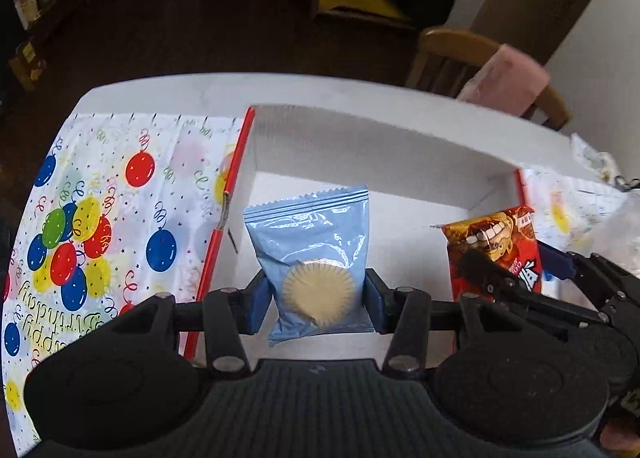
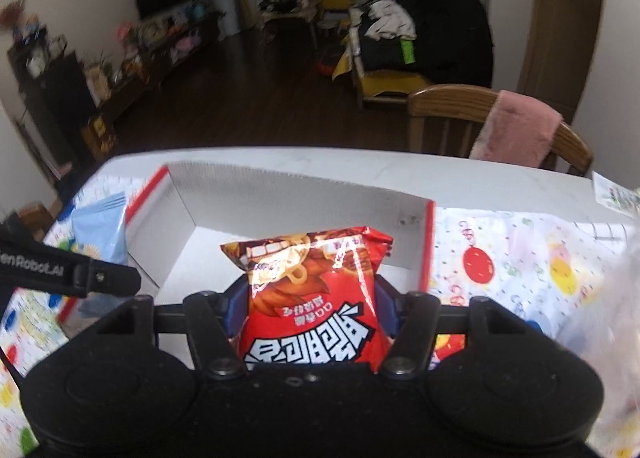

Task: Organize snacks
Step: 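Carry both packets into the red box and open both grippers, then lift both grippers out of the box and back toward the snack pile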

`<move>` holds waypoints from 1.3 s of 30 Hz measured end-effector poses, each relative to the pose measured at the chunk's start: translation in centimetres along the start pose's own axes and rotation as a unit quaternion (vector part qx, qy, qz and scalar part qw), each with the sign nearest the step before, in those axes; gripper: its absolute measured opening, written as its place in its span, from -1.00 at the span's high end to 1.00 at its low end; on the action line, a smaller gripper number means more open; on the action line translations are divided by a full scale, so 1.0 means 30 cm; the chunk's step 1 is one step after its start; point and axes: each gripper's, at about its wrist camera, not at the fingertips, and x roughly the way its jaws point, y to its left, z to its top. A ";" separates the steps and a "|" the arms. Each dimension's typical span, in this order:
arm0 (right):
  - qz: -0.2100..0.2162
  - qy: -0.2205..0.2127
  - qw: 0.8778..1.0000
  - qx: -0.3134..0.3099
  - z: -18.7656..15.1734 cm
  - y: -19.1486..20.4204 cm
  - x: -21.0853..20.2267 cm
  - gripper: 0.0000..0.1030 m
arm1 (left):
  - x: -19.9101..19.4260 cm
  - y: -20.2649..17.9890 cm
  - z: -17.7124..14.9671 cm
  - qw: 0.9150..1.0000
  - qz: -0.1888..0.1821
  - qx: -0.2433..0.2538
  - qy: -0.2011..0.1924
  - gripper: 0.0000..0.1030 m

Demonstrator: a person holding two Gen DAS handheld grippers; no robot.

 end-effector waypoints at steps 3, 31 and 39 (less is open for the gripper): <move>0.005 0.025 0.999 -0.027 -0.015 0.022 0.064 -0.18 | 0.063 0.006 -0.004 1.000 0.014 0.011 0.017 0.07; 0.033 0.108 0.992 -0.064 -0.037 0.048 0.204 -0.24 | 0.241 -0.015 -0.041 0.996 0.045 0.061 0.056 -0.01; 0.057 0.058 0.996 -0.040 -0.018 0.040 0.032 -0.34 | 0.064 -0.003 -0.079 0.998 0.009 0.059 -0.005 -0.02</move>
